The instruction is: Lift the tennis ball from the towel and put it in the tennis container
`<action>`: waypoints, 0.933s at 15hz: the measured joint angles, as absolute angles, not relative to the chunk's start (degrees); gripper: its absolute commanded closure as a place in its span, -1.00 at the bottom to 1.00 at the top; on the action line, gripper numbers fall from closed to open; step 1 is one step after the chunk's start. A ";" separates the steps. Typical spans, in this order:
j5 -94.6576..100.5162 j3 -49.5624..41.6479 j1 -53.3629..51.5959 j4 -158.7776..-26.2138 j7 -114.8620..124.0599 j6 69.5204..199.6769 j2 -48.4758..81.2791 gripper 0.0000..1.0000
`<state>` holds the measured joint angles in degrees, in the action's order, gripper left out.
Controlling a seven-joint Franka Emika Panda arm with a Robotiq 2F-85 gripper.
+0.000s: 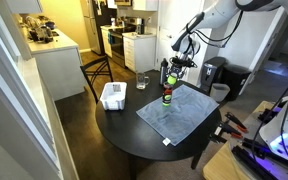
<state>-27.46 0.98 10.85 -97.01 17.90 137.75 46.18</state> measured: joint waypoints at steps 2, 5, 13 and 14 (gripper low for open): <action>-27.49 0.98 10.86 -97.33 17.90 138.91 46.18 -1.00; -27.51 0.99 10.96 -97.65 17.88 139.95 46.18 -1.00; -27.85 1.03 11.24 -98.46 17.84 139.99 45.93 -1.00; -28.04 1.08 11.26 -98.85 17.77 139.99 45.60 -1.00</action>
